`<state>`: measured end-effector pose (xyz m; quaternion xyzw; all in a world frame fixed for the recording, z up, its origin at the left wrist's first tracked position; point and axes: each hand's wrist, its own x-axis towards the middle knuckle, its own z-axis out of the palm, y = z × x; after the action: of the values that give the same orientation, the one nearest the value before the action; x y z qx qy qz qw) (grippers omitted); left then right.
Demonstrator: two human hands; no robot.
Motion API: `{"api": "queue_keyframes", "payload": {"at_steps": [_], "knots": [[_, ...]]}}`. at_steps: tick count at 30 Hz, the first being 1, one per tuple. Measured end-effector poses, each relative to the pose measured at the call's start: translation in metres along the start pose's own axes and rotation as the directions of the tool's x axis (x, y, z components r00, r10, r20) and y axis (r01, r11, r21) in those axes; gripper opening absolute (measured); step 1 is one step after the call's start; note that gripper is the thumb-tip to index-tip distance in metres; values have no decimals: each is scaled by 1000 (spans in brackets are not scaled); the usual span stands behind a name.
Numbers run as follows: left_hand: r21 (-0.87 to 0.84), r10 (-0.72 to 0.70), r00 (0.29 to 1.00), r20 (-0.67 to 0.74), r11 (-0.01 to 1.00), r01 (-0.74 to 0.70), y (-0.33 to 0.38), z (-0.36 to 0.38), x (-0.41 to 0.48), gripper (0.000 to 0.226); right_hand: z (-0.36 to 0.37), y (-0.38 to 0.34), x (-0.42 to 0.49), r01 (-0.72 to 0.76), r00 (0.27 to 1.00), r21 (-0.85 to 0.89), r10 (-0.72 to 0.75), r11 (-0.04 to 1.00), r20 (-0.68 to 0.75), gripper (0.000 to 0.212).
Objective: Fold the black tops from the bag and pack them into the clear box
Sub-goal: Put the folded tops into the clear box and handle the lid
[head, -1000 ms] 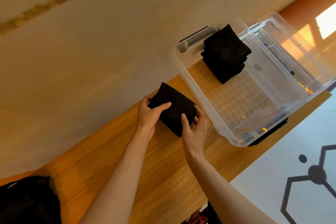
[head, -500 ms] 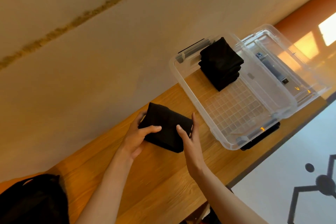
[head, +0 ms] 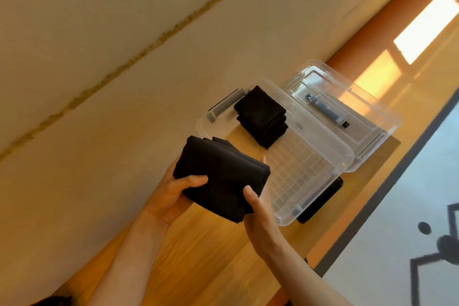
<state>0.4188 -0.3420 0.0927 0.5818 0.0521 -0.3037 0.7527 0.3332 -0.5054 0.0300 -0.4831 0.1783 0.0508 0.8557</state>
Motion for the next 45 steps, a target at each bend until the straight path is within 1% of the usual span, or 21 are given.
{"api": "queue_keyframes", "payload": {"at_steps": [3,6,9,11,13,15,16,18,20,22,25,27,30,33,35,36,38,40,42,44,45], "knots": [[52,8,999,39,999,-10,6,20,28,50,-19,-24,7,66,989,2,-66,998,-136,118],[159,0,996,89,987,-14,4,41,61,61,-40,-43,13,112,956,-70,-126,991,-264,99],[260,-16,995,95,966,-9,-6,66,96,67,-62,-53,23,96,917,-64,-114,993,-382,83],[353,9,995,102,935,-45,-16,84,118,61,-75,-56,34,75,889,-42,-86,996,-450,77],[443,20,994,103,894,-64,-27,103,135,46,-85,-56,47,45,849,-51,-65,998,-524,70],[513,8,994,108,856,-63,-40,115,150,31,-90,-55,60,7,809,-57,-39,998,-587,72],[545,-1,994,110,836,-59,-48,116,159,29,-92,-54,65,-19,788,-63,-24,998,-615,77],[582,-6,996,94,811,-50,-64,116,172,44,-95,-53,75,-68,738,-96,-15,993,-675,77],[579,-17,999,30,815,-3,-77,118,183,55,-99,-51,82,-85,685,-97,-13,992,-729,73],[559,12,999,-33,829,9,-89,120,192,50,-101,-48,90,-93,650,-67,10,993,-760,72],[624,90,991,-97,781,-9,-105,125,202,47,-101,-42,99,-89,587,5,56,996,-808,69],[621,115,986,-119,784,-16,-112,127,206,45,-101,-38,102,-58,547,51,75,997,-834,65],[604,142,982,-124,796,-39,-123,127,214,38,-99,-35,106,-58,515,65,86,996,-853,67],[614,131,988,-85,787,-52,-129,125,220,36,-98,-34,109,-76,479,97,122,992,-869,68],[641,125,990,-58,765,-59,-129,125,221,38,-97,-35,108,-115,478,120,161,986,-863,73],[677,147,988,-45,731,-78,-129,126,220,41,-96,-36,107,-150,492,110,170,983,-854,79],[786,246,969,-4,600,-150,-131,128,210,46,-90,-41,96,-251,551,-7,137,968,-823,91],[881,401,915,52,413,-231,-131,128,196,46,-81,-45,82,-311,635,-196,49,930,-771,94],[926,517,838,172,206,-317,-128,126,186,44,-74,-48,69,-315,713,-407,-70,858,-698,89],[896,496,780,382,8,-444,-129,120,186,46,-76,-49,68,-303,794,-618,-166,726,-585,80],[864,435,762,479,-79,-498,-130,117,186,50,-80,-49,72,-297,830,-709,-194,640,-523,74]]}}
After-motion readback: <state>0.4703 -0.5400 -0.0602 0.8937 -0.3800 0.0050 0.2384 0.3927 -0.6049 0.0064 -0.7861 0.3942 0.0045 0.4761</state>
